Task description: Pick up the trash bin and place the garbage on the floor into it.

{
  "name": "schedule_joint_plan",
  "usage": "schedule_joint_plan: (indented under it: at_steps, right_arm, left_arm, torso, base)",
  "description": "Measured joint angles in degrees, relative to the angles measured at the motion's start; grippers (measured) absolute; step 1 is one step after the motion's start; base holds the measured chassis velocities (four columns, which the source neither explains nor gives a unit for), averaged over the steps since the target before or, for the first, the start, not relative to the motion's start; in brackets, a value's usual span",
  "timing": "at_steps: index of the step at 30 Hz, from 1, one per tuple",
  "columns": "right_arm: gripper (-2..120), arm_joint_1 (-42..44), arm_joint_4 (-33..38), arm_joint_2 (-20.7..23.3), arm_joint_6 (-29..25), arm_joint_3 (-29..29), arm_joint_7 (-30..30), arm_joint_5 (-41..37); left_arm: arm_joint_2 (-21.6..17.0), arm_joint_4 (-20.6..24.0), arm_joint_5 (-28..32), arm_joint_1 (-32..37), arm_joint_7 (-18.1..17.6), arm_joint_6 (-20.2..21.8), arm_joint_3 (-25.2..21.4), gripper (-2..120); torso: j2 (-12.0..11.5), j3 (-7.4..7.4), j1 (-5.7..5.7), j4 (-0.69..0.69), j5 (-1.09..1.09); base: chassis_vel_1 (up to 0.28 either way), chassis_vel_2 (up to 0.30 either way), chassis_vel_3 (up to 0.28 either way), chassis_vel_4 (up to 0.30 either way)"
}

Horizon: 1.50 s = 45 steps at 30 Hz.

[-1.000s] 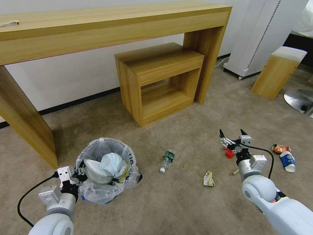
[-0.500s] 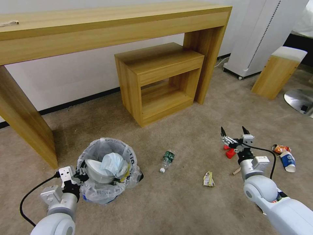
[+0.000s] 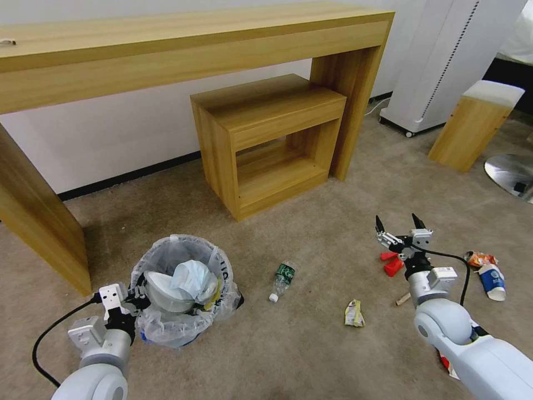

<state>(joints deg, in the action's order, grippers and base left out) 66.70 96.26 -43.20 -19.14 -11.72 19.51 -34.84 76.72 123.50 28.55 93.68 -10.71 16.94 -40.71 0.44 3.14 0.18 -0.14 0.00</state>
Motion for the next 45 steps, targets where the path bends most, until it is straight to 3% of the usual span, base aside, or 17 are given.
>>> schedule_joint_plan:
  at_steps: [8, 11, 12, 15, 17, 19, 25, 32, 45]
  right_arm:
    - [100, -0.9, -0.3, -0.2, 4.2, 3.7, 1.9, -2.5]
    - [100, -2.4, 0.7, 0.5, 11.5, 9.5, 6.8, -11.0]
    - [100, -2.4, 0.7, 0.5, 11.5, 9.5, 6.8, -11.0]
    - [100, -1.6, 0.8, 2.5, 18.3, 13.4, 11.7, -13.8]
    - [100, -0.4, 0.8, 3.5, 19.3, 14.0, 13.0, -13.8]
    - [100, 5.1, 1.6, 7.2, 20.6, 13.5, 14.5, -13.0]
    - [100, 11.7, -1.1, 9.8, 19.6, 10.6, 14.7, -10.1]
    - [100, 10.3, -6.5, 6.8, 17.1, 11.9, 12.8, -9.4]
    - [95, -0.7, -12.6, -0.6, 16.3, 22.1, 9.2, -7.6]
  left_arm:
    - [0.3, -0.3, -0.3, 0.0, 0.1, 0.0, 0.3, 1]
    - [0.2, -0.4, -0.3, 0.2, 0.1, -0.1, 0.0, 1]
    - [0.2, -0.4, -0.3, 0.2, 0.1, -0.1, 0.0, 1]
    - [0.5, -0.7, -0.3, 0.0, 0.1, -0.2, -0.1, 1]
    - [0.7, -0.9, -0.4, -0.1, 0.1, -0.3, -0.1, 1]
    - [1.0, -1.5, -0.5, -0.5, 0.1, -0.4, 0.1, 1]
    - [1.2, -2.5, -0.5, -1.4, 0.3, -0.7, 0.5, 1]
    - [1.7, -3.1, -0.7, -1.5, 0.4, -0.9, 1.0, 1]
    - [1.9, -2.6, -0.8, -0.9, 0.6, -1.3, 0.3, 1]
  torso:
    - [0.0, 0.00, 0.00, -0.03, 0.00]
    - [0.0, 0.00, 0.00, 0.02, 0.01]
    - [0.0, 0.00, 0.00, 0.02, 0.01]
    - [0.0, 0.00, 0.00, 0.02, 0.00]
    - [0.0, 0.00, 0.00, 0.01, 0.01]
    - [0.0, 0.00, 0.00, 0.00, -0.01]
    - [0.0, -0.01, 0.00, -0.03, -0.02]
    - [0.0, 0.00, 0.00, 0.00, 0.01]
    - [0.0, 0.00, 0.00, 0.00, 0.00]
  base:
    - [0.000, 0.000, 0.000, 0.000]
    - [0.000, 0.000, 0.000, 0.000]
    - [0.000, 0.000, 0.000, 0.000]
    - [0.000, 0.000, 0.000, 0.000]
    - [0.000, 0.000, 0.000, 0.000]
    - [0.000, 0.000, 0.000, 0.000]
    - [0.000, 0.000, 0.000, 0.000]
    - [0.000, 0.000, 0.000, 0.000]
    - [0.000, 0.000, 0.000, 0.000]
